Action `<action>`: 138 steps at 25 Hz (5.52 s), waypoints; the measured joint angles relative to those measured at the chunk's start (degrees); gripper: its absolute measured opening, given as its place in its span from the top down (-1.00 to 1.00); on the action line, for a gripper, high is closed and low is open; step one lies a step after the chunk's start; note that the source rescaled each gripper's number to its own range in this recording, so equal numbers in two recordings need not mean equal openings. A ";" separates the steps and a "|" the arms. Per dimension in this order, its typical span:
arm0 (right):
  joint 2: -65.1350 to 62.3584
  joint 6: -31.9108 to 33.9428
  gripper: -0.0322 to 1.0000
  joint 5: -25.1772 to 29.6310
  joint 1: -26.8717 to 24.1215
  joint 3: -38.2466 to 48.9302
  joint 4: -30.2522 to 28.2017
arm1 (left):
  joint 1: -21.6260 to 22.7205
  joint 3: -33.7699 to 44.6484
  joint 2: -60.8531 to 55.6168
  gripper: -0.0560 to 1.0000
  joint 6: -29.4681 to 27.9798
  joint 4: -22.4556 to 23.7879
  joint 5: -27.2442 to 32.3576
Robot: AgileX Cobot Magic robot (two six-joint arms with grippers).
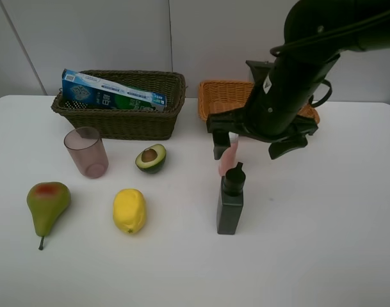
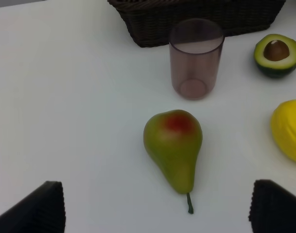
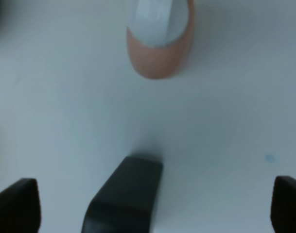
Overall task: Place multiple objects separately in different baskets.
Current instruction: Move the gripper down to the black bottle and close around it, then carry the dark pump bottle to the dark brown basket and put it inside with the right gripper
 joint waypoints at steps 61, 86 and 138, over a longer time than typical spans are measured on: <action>0.00 2.73 0.72 -12.27 2.95 11.59 5.26 | 0.00 0.00 0.00 -1.00 0.00 0.00 0.00; 0.00 -7.84 0.72 2.51 2.95 -8.92 6.35 | 0.00 0.00 0.00 -1.00 0.00 0.00 0.00; 34.77 -11.94 0.73 -6.83 -2.36 -52.47 1.17 | 0.00 0.00 0.00 -1.00 0.00 0.00 0.00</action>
